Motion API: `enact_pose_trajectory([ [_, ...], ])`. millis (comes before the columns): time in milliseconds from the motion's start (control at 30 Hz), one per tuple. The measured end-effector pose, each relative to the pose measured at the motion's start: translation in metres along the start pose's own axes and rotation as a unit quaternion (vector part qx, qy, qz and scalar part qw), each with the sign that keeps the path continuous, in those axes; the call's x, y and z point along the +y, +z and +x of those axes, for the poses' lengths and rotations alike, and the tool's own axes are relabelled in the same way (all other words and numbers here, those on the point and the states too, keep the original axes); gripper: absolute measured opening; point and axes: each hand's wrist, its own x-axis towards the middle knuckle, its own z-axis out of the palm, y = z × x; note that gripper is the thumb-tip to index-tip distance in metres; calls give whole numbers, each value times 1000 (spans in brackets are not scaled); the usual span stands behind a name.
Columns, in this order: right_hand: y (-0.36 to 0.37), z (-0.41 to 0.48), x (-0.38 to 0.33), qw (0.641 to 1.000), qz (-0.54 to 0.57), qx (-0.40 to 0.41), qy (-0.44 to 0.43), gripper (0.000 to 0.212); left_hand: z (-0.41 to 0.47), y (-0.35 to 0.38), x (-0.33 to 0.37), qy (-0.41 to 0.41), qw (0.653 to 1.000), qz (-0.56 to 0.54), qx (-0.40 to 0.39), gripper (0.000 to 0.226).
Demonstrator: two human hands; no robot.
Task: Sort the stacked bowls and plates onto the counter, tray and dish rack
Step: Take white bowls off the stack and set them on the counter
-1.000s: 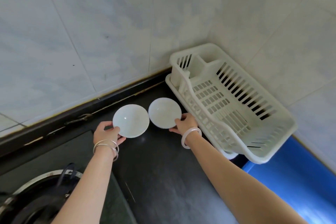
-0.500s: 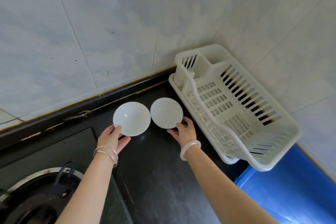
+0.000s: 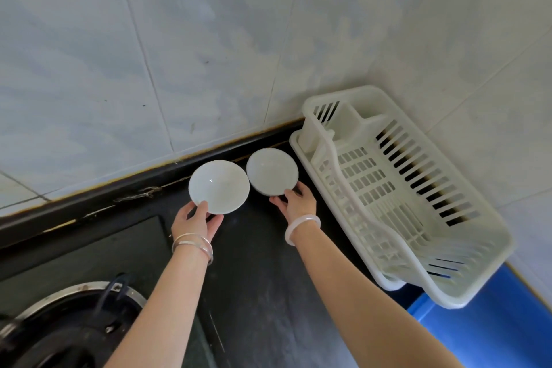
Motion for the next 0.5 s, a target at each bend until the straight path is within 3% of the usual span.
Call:
enact_pose_trajectory([
  [233, 19, 13, -6, 1000, -21, 3, 6, 46, 6, 8, 4, -7, 999, -42, 2, 27],
  [500, 26, 12, -8, 999, -40, 6, 9, 47, 8, 10, 1, 3, 1000, -2, 26, 25],
])
